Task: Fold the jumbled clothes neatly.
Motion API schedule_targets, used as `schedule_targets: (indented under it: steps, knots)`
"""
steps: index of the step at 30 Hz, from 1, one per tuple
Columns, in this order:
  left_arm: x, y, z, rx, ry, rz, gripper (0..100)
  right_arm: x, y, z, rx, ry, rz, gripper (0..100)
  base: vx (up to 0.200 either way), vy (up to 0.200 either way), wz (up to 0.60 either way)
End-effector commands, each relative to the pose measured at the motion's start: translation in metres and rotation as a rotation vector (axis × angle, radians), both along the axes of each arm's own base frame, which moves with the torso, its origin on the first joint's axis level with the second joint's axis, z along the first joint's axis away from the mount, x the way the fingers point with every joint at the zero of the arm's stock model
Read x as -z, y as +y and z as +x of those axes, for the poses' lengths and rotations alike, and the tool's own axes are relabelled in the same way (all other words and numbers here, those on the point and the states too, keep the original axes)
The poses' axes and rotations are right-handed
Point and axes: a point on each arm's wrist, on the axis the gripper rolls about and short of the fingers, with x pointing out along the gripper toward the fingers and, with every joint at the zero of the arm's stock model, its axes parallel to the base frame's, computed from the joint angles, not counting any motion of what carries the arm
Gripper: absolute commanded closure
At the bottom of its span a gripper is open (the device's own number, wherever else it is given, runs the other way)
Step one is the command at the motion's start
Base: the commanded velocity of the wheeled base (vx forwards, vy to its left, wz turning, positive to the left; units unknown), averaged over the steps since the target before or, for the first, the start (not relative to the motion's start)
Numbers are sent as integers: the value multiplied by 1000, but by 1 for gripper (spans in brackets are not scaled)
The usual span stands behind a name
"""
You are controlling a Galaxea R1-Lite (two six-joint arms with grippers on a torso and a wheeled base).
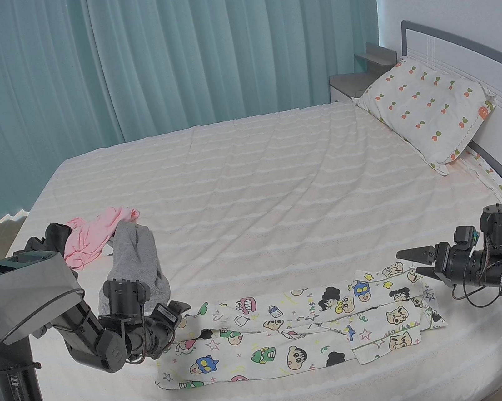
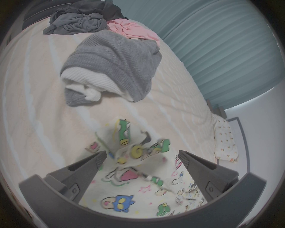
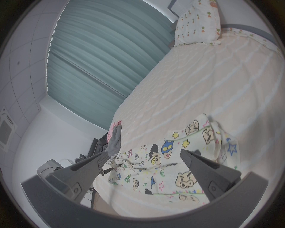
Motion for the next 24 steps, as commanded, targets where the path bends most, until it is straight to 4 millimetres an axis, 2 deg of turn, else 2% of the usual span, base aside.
schedule_targets:
  steps: [1,24]
  knots:
    - [-11,-4,8,-9,-40,-22,0,11,1,-8,-7,59,6,0,0,0,0]
    - [-4,-11,0,32,-14,31,0,13,1,-7,-9,63,4,0,0,0,0]
